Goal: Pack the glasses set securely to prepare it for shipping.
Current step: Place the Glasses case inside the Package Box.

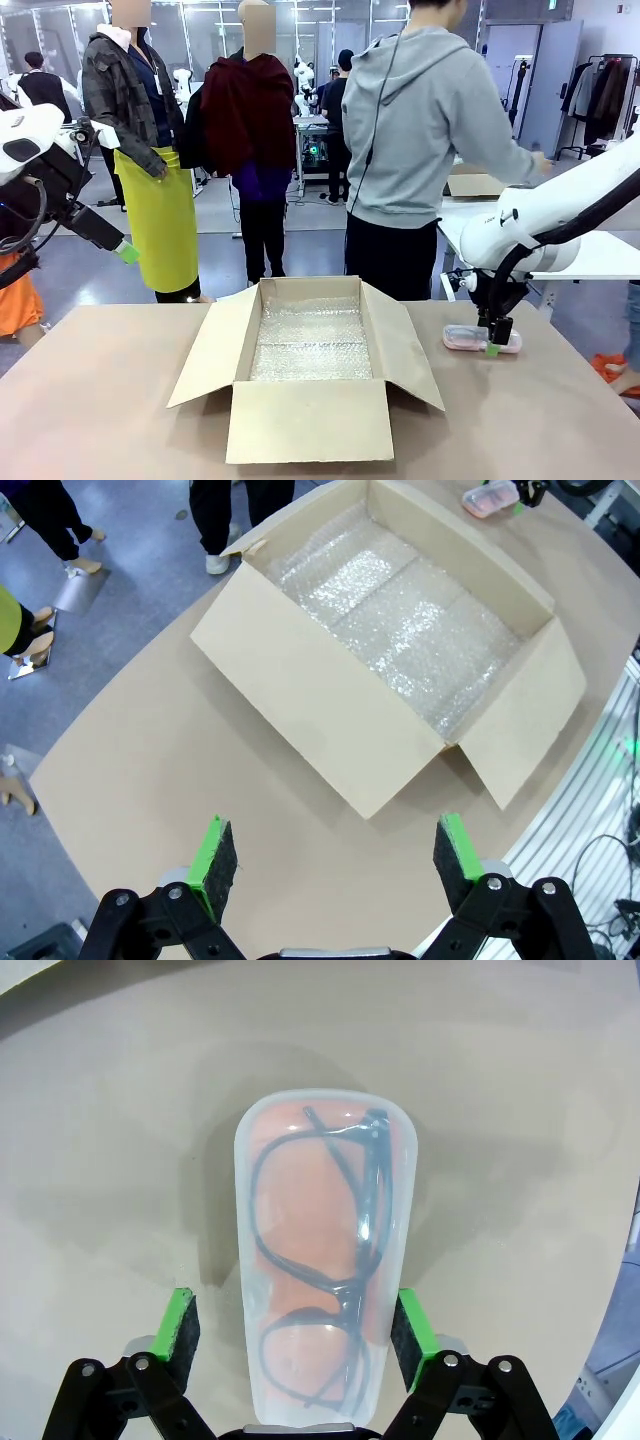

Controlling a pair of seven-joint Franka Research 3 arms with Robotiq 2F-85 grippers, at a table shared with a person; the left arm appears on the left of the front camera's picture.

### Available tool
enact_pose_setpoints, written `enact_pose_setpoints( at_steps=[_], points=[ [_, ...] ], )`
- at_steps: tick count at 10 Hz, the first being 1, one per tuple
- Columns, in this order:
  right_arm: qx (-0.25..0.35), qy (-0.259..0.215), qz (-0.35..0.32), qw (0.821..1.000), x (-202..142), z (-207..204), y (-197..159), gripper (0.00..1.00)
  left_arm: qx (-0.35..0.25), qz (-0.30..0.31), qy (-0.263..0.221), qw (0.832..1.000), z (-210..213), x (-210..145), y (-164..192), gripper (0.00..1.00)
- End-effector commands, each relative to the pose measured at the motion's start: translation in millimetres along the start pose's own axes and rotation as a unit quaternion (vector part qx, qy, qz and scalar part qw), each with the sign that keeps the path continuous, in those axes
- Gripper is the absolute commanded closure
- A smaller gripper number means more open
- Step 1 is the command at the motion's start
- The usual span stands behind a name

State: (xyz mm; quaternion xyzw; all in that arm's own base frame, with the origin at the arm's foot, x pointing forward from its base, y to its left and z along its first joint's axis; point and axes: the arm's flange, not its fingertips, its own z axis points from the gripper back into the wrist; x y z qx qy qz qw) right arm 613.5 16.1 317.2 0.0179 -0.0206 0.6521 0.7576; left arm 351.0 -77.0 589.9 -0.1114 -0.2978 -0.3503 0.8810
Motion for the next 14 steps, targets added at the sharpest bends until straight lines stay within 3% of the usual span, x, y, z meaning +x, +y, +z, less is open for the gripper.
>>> enact_pose_setpoints(
  at_steps=[1,2,3,4,5,9,11,14],
  points=[
    [-0.006,0.006,0.003,1.0,0.7,-2.9,-2.5,0.25,-0.002,-0.004,-0.003,1.0,2.7,1.4,1.5,0.0],
    [-0.005,0.005,0.001,1.0,-3.2,2.8,-2.7,0.24,-0.002,-0.004,-0.003,1.0,2.7,1.4,1.5,0.0],
    [-0.005,0.003,-0.001,1.0,-3.7,4.0,-3.5,0.45,-0.002,-0.004,-0.003,1.0,2.7,1.4,1.5,0.0],
    [-0.001,-0.004,0.0,1.0,-2.6,6.4,-3.0,0.44,-0.002,-0.004,-0.003,1.0,2.7,1.4,1.5,0.0],
    [-0.003,-0.002,-0.005,1.0,-1.7,11.0,-1.7,0.64,-0.002,-0.004,-0.003,1.0,2.7,1.4,1.5,0.0],
    [-0.005,-0.016,-0.014,1.0,13.6,77.6,24.0,0.64,-0.002,-0.004,-0.003,1.0,2.7,1.4,1.5,0.0],
    [-0.019,0.004,-0.006,1.0,32.0,108.9,38.7,0.64,-0.002,-0.004,-0.003,1.0,2.7,1.4,1.5,0.0],
    [-0.024,-0.013,-0.017,0.999,49.3,125.0,45.9,0.64,-0.002,-0.004,-0.003,1.0,2.7,1.4,1.5,0.0]
  ],
)
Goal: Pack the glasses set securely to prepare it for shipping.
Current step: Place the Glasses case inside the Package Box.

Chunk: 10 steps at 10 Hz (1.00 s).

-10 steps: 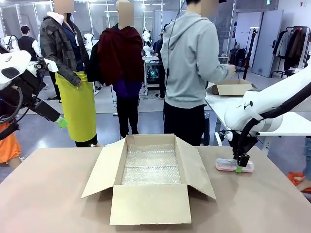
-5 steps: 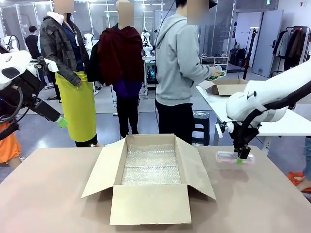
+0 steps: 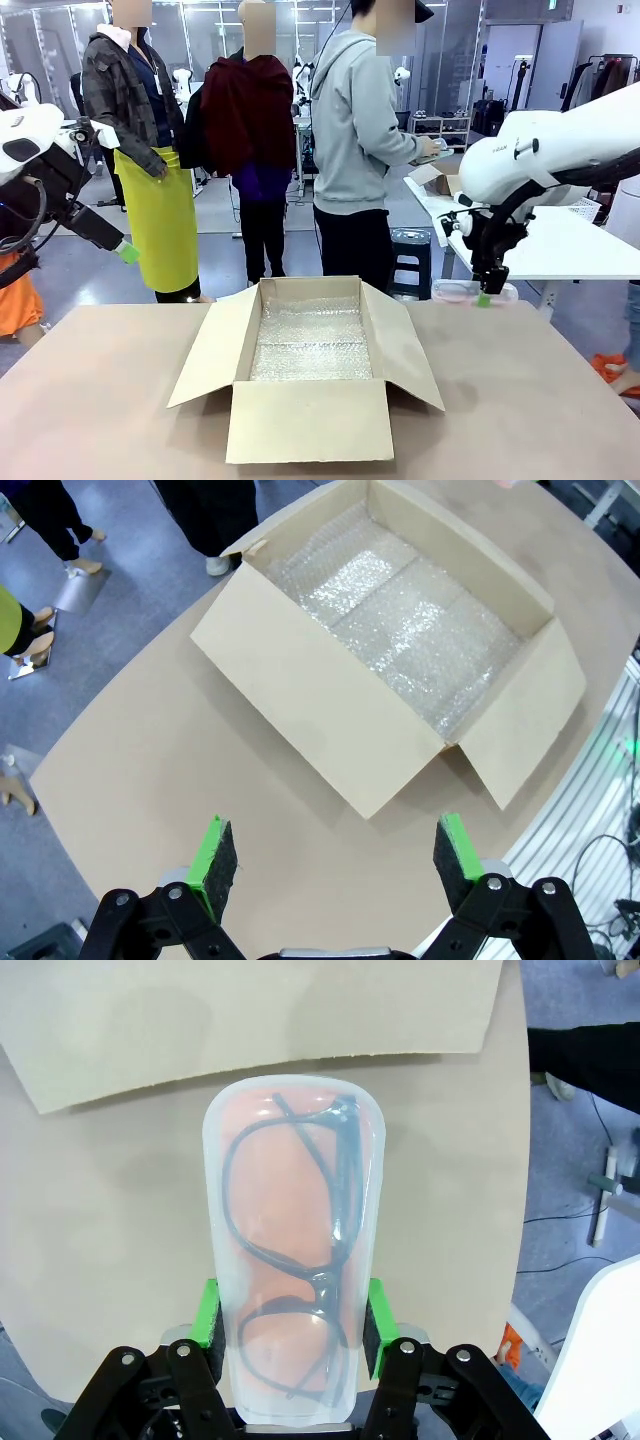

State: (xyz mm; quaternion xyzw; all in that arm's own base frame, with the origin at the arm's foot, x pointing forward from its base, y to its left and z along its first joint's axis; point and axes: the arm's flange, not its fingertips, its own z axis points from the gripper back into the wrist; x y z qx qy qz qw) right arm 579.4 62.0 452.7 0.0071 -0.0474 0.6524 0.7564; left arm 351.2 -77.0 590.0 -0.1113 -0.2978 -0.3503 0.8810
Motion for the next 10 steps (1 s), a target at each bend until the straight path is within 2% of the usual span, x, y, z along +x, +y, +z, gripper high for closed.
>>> enact_pose_setpoints(
  at_steps=[1,5,6,8,10],
  points=[
    [0.002,0.001,0.004,1.0,-6.0,-2.6,-2.1,0.64,-0.002,-0.004,-0.003,1.0,2.6,1.2,1.4,0.0],
    [0.002,0.001,0.004,1.0,-6.0,-2.6,-2.1,0.64,-0.002,-0.004,-0.003,1.0,2.6,1.2,1.4,0.0],
    [0.002,0.001,-0.003,1.0,-5.1,-3.0,-2.1,0.36,-0.002,-0.004,-0.003,1.0,2.6,1.2,1.4,0.0],
    [-0.026,0.007,0.042,0.999,41.5,35.7,-0.7,0.36,-0.002,-0.004,-0.003,1.0,2.6,1.2,1.4,0.0],
    [-0.015,0.031,0.086,0.996,107.6,56.4,-2.0,0.36,-0.002,-0.004,-0.003,1.0,2.6,1.2,1.4,0.0]
  ],
)
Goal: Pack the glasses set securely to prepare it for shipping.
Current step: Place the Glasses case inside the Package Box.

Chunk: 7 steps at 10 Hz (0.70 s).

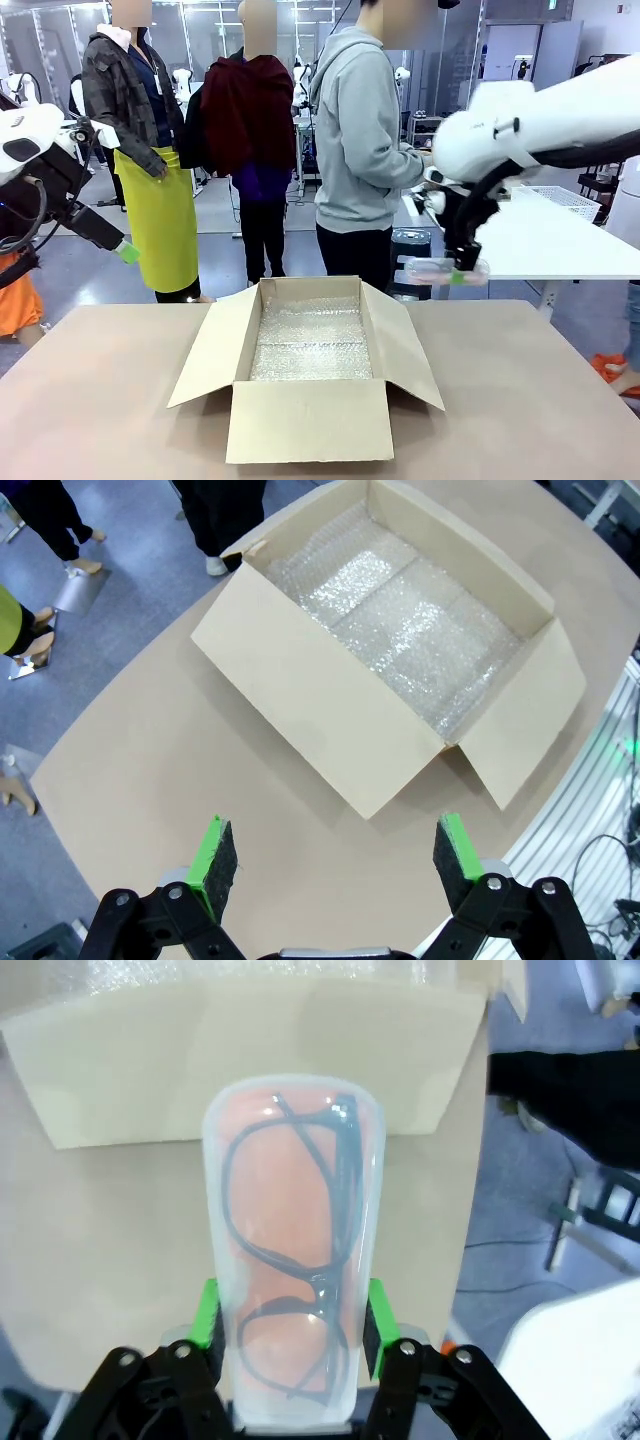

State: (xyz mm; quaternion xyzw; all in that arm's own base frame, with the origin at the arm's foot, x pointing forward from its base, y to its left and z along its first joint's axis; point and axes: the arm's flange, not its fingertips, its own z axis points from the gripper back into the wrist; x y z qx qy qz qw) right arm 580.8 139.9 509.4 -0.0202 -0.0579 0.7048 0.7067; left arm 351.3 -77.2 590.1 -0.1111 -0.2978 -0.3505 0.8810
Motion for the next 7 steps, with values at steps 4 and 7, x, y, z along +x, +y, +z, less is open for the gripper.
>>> enact_pose_setpoints(
  at_steps=[4,7],
  points=[
    [0.024,0.031,0.044,0.998,161.6,-6.8,-43.7,0.36,-0.002,-0.004,-0.003,1.0,2.7,0.9,1.4,0.0],
    [0.028,0.021,0.043,0.998,219.3,-36.8,-50.9,0.36,-0.002,-0.004,-0.003,1.0,2.7,0.9,1.4,0.0]
  ],
)
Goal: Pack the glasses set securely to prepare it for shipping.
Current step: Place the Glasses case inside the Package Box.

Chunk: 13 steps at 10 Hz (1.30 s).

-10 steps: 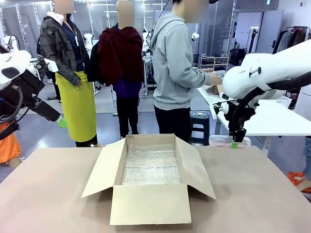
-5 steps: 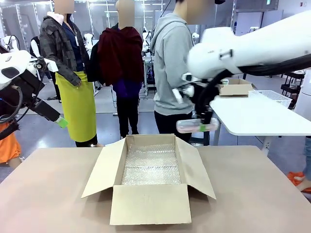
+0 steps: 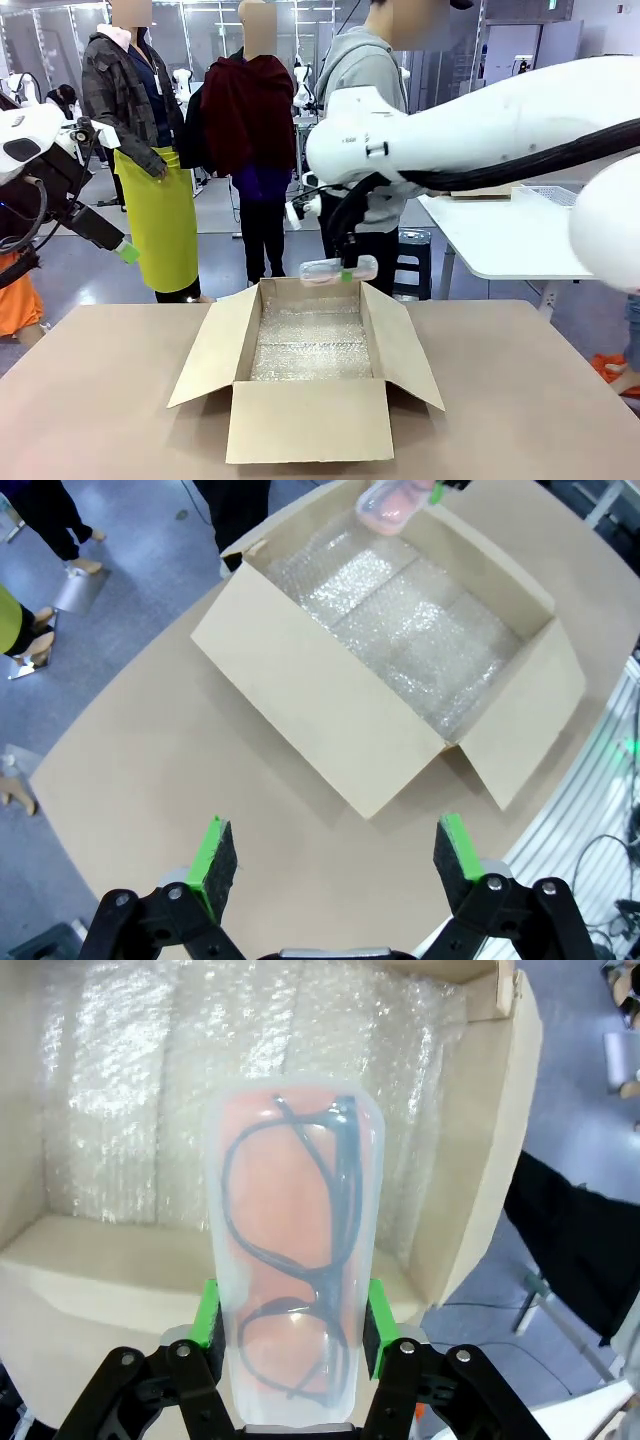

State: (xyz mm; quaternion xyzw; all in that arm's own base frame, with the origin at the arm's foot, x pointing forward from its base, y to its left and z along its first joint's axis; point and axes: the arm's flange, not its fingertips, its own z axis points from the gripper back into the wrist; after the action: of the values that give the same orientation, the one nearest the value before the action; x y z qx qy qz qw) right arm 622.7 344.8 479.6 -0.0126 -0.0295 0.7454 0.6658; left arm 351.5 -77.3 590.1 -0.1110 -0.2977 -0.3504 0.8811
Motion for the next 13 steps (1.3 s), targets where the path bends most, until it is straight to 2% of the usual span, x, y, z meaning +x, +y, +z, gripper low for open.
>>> enact_pose_setpoints(
  at_steps=[1,3,5,6,13],
  points=[
    [0.004,0.002,-0.021,1.0,24.1,-3.4,-15.8,0.36,-0.002,-0.004,-0.003,1.0,2.8,0.8,1.3,0.0],
    [0.023,0.002,-0.034,0.999,33.0,-35.0,-14.4,0.36,-0.002,-0.004,-0.003,1.0,2.8,0.8,1.3,0.0],
    [0.014,-0.008,-0.051,0.999,30.5,-63.5,-5.3,0.36,-0.002,-0.004,-0.003,1.0,2.8,0.8,1.3,0.0],
    [0.007,-0.008,-0.058,0.998,36.1,-103.1,2.4,0.36,-0.002,-0.004,-0.003,1.0,2.8,0.8,1.3,0.0],
    [0.007,0.012,-0.055,0.998,42.3,-132.8,7.2,0.36,-0.002,-0.004,-0.003,1.0,2.8,0.8,1.3,0.0]
  ],
)
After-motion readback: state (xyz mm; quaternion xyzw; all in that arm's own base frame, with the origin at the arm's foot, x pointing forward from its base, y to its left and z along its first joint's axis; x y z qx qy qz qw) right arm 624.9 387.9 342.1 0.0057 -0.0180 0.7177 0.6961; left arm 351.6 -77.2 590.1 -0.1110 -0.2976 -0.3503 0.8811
